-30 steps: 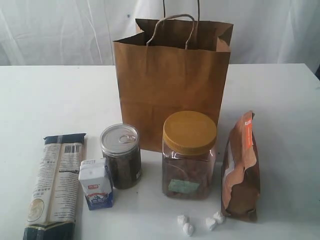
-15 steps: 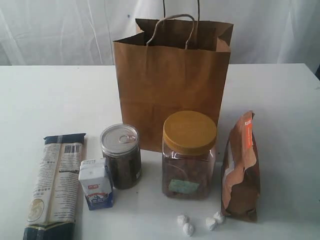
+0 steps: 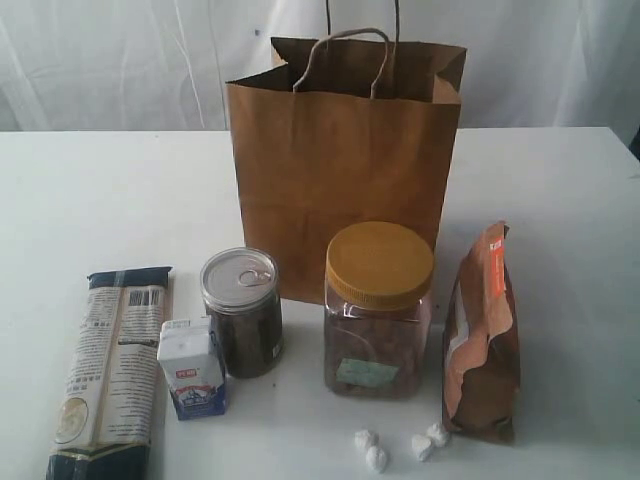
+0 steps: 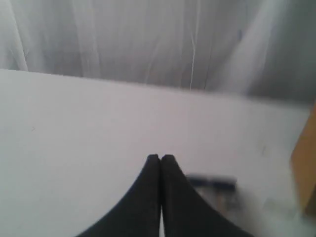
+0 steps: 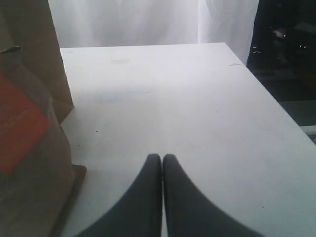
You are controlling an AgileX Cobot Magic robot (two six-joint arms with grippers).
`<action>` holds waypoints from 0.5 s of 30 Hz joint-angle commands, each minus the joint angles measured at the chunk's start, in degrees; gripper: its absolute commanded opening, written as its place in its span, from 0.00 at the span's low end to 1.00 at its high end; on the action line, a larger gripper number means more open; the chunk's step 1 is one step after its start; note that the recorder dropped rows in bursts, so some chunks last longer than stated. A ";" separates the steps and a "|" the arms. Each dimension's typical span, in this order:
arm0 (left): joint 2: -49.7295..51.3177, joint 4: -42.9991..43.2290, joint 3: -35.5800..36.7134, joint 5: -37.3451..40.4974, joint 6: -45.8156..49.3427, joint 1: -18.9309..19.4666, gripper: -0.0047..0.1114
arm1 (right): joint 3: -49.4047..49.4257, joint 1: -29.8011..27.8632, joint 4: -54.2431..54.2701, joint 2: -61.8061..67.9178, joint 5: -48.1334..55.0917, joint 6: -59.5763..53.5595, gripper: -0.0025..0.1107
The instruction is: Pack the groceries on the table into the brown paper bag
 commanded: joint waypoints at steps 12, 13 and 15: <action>13.92 60.93 -13.12 -12.66 -36.49 0.11 0.04 | -0.04 -0.22 -0.41 -0.05 -0.38 0.73 0.02; 17.11 60.93 -13.12 -16.20 -36.49 0.11 0.04 | -0.04 -0.22 -0.41 -0.05 -0.38 0.87 0.02; 22.66 60.93 -13.63 -28.85 -35.00 0.11 0.04 | -0.04 -0.22 -0.28 -0.05 -0.38 0.85 0.02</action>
